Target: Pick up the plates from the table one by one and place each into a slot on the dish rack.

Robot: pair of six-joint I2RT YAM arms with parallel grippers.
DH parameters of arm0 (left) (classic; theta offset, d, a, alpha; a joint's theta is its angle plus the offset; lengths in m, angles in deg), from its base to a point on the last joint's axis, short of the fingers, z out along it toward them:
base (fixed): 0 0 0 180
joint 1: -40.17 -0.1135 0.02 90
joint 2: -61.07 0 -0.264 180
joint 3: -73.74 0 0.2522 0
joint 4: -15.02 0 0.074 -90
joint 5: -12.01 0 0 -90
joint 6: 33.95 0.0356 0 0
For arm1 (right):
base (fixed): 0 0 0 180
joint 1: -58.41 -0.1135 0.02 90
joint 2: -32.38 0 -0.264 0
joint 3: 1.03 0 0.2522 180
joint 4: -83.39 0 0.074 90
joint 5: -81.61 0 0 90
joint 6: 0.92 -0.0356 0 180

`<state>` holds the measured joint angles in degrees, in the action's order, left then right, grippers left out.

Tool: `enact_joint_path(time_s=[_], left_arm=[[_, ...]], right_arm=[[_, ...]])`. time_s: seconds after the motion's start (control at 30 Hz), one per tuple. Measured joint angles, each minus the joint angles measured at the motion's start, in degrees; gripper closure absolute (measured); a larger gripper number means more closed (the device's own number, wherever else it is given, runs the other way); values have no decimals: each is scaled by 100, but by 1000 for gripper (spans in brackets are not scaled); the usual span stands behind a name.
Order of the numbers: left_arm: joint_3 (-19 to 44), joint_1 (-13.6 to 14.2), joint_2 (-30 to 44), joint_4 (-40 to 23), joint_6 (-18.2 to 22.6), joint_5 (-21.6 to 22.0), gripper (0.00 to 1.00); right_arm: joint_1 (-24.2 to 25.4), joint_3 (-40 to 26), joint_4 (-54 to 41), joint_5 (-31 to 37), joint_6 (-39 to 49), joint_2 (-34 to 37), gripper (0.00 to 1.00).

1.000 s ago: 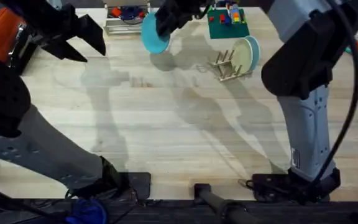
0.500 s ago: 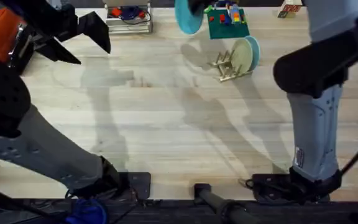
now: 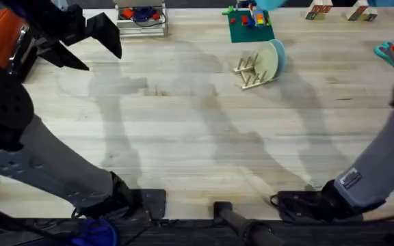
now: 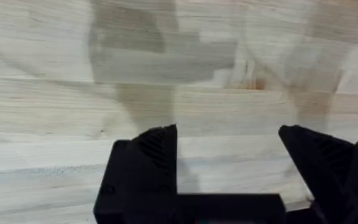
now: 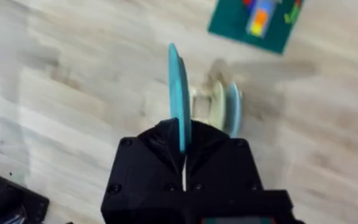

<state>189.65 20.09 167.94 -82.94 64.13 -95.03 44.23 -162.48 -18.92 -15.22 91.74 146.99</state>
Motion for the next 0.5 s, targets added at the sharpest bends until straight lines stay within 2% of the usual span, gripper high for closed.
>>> enact_joint_path(time_s=[0.13,0.23,0.5], left_arm=[[1,0,0,0,0,-1,6],[0,0,0,-1,0,0,6],[2,0,0,-2,0,0,6]], right_arm=[[263,748,8,-5,0,-365,969],[365,1074,11,-4,0,-542,970],[385,1490,-6,108,-7,-1228,969]])
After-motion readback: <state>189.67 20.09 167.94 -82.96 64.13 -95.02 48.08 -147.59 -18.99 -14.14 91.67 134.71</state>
